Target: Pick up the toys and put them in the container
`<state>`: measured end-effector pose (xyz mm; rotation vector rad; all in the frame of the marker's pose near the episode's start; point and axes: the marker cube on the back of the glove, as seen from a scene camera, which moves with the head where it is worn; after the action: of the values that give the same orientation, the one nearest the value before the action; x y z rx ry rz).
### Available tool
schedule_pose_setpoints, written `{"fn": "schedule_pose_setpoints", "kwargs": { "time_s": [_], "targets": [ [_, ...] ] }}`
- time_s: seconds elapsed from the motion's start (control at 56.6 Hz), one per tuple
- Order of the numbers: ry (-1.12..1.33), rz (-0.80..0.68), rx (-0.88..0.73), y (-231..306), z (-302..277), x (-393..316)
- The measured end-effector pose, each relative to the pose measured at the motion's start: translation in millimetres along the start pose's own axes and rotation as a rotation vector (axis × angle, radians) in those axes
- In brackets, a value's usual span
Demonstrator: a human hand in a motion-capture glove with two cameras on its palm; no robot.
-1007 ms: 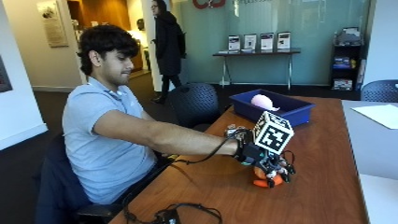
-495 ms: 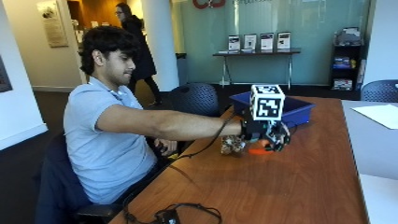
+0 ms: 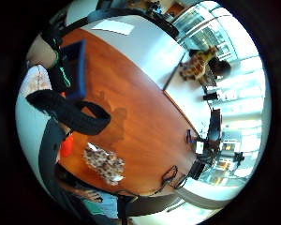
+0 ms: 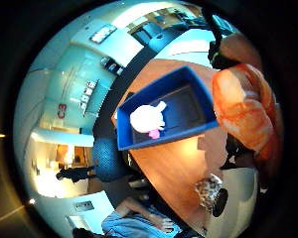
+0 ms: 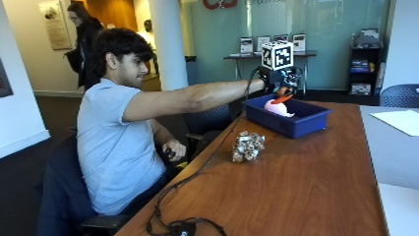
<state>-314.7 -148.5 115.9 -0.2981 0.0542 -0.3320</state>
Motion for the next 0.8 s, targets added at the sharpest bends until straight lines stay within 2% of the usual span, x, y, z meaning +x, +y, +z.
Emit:
{"fn": "schedule_pose_setpoints", "kwargs": {
  "time_s": [0.159, 0.371, 0.566, 0.795],
  "targets": [
    [-0.034, -0.059, -0.018, -30.0, 29.3, -54.3],
    [-0.021, -0.104, -0.056, -45.5, 64.8, -79.0],
    [-0.016, -0.047, -0.228, -36.8, 79.7, -57.6],
    [-0.042, -0.002, -0.340, 28.4, 73.9, 8.3]
  ]
}}
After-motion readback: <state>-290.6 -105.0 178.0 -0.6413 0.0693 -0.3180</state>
